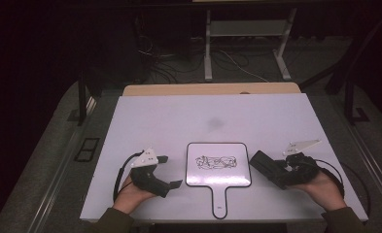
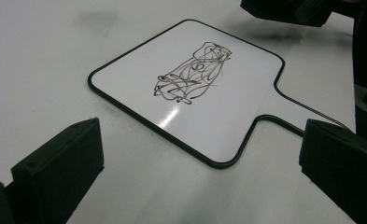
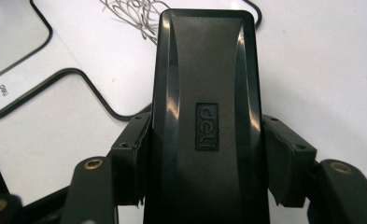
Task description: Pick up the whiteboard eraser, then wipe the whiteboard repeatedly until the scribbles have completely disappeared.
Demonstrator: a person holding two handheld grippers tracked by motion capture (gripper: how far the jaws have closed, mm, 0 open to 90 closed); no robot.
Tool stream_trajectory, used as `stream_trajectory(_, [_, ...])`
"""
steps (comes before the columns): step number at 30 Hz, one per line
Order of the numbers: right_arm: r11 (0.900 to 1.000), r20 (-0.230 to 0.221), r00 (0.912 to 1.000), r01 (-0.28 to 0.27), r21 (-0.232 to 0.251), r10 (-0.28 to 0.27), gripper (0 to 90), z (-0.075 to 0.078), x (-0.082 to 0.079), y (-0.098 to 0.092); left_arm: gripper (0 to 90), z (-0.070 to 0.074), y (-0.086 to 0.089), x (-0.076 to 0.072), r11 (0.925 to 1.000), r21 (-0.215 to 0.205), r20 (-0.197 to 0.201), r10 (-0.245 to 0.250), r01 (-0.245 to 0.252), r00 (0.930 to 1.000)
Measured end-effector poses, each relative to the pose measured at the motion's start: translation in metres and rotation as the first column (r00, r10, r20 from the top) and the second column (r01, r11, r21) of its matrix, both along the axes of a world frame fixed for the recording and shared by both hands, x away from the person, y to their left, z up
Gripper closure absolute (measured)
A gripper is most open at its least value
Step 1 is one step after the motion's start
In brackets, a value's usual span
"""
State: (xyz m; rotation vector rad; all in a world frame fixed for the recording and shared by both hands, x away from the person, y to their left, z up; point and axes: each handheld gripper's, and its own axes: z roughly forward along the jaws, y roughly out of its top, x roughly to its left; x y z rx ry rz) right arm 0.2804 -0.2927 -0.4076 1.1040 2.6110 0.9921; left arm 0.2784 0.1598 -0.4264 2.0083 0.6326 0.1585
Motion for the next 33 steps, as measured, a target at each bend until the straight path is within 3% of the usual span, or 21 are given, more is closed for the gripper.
stream_trajectory(33, [0.999,0.046,0.9978,-0.048,0.021,0.047,38.6,0.016,0.033,0.028,0.0,-0.001,0.000,0.001,0.9998,-0.007,-0.007,0.018,-0.019,0.9998])
